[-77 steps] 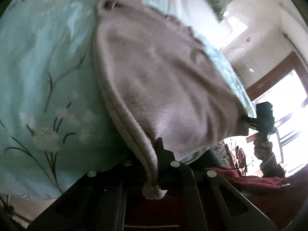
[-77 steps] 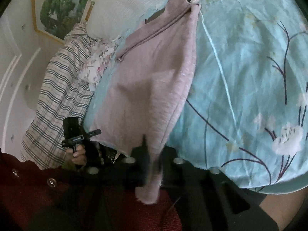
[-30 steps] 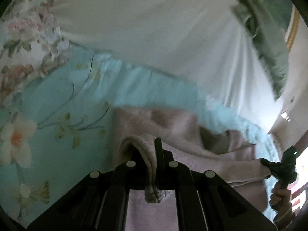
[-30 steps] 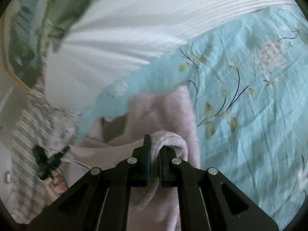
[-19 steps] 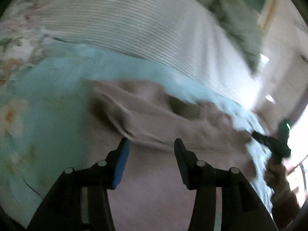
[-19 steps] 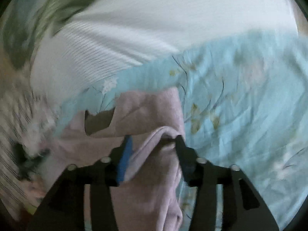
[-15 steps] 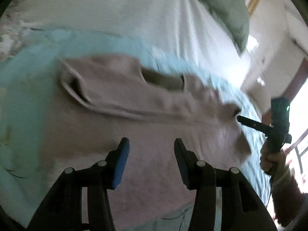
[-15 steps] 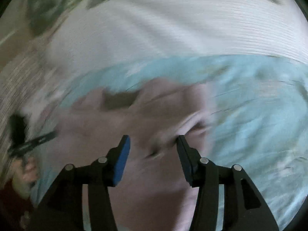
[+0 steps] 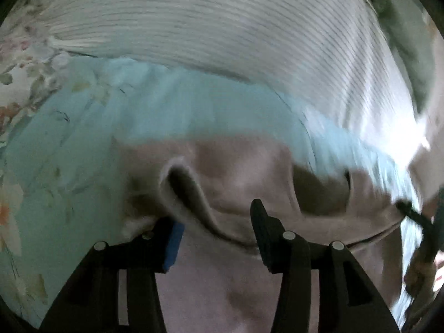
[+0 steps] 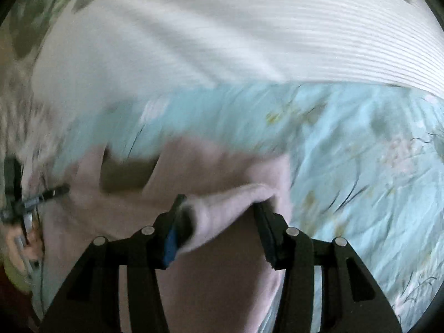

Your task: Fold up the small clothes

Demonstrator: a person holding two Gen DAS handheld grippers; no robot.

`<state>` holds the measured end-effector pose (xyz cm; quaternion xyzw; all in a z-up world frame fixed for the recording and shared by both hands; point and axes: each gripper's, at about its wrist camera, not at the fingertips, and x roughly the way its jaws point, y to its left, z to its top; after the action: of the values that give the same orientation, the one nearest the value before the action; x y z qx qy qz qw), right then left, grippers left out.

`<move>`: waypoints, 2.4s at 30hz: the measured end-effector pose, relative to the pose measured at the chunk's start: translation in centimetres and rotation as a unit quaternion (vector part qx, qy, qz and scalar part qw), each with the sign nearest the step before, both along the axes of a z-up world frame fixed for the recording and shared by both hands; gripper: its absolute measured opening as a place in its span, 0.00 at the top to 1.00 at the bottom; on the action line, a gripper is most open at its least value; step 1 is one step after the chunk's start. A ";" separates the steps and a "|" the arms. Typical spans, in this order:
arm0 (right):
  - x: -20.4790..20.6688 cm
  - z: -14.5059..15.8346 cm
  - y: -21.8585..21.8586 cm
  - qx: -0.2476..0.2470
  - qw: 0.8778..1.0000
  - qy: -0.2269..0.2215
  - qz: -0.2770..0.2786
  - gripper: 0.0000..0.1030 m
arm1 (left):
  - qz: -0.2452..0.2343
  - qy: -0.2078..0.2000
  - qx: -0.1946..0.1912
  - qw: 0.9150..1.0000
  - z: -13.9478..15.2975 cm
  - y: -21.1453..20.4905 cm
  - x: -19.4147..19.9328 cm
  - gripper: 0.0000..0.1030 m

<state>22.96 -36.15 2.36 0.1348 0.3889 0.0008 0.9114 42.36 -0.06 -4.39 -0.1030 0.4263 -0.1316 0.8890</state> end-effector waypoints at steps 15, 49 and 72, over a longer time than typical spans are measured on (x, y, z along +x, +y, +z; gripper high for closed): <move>-5.4 1.6 0.4 0.093 0.994 -0.043 -0.042 0.41 | 0.075 -0.044 -0.113 0.990 2.3 7.1 -10.4 0.29; -16.0 -1.0 8.8 0.163 0.985 -0.037 0.031 0.41 | 0.148 0.016 -0.240 0.959 -5.4 6.2 -17.9 0.93; -0.2 -4.3 5.3 0.304 0.944 0.062 0.111 0.20 | -0.167 -0.099 0.022 0.981 -1.4 -16.8 -22.2 0.95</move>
<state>22.75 -30.88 -1.95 0.3609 0.4386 0.2121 0.7952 20.18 -16.87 -5.84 0.0029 0.3503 -0.2785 0.8942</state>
